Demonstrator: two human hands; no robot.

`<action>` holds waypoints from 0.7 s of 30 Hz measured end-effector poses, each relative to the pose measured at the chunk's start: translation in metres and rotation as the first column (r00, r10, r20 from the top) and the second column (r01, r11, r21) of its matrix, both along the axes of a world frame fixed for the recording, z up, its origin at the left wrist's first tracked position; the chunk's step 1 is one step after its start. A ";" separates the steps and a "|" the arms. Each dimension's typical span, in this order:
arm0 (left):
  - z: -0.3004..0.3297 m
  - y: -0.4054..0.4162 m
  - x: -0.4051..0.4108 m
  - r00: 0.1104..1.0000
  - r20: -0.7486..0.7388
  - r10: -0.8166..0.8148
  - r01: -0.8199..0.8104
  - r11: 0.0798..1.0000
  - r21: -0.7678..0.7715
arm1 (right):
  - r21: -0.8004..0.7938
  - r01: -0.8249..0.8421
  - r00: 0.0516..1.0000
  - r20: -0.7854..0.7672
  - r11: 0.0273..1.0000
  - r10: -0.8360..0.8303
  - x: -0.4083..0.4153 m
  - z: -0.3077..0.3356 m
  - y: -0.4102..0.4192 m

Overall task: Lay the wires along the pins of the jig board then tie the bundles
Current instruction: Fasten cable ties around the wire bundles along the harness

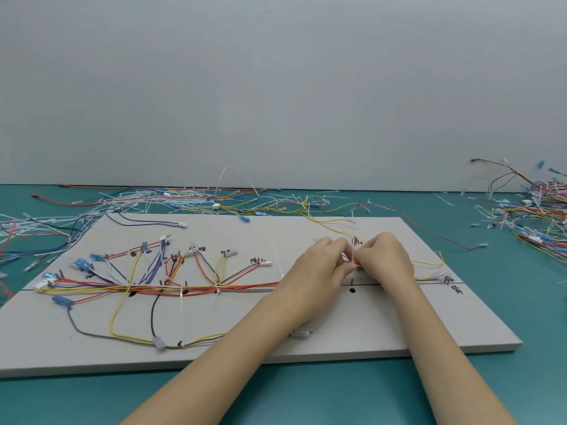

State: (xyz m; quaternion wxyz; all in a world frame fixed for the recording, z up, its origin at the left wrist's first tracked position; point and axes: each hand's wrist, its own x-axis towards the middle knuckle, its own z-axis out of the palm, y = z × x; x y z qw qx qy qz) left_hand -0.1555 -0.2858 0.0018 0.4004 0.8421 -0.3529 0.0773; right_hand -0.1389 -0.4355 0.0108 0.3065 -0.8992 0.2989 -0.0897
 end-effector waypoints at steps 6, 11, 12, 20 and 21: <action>0.002 0.004 0.001 0.995 -0.092 -0.040 0.039 0.999 -0.011 | 0.138 0.037 0.967 0.243 0.990 -0.070 -0.005 0.000 0.007; 0.004 0.009 0.003 0.993 -0.115 0.007 -0.009 1.000 -0.017 | 0.327 -0.082 0.887 0.455 0.941 -0.081 -0.005 0.005 0.002; 0.004 0.009 0.003 0.993 -0.115 0.009 -0.010 1.000 -0.010 | 0.367 -0.091 0.862 0.494 0.926 -0.112 -0.005 0.006 0.002; 0.021 0.033 0.018 0.987 -0.116 0.115 -0.074 0.947 0.312 | 0.529 -0.327 0.850 0.526 0.783 0.000 -0.012 0.019 0.001; 0.024 0.038 0.020 0.987 -0.098 0.130 -0.088 0.931 0.355 | 0.539 -0.346 0.850 0.527 0.768 0.012 -0.013 0.021 0.000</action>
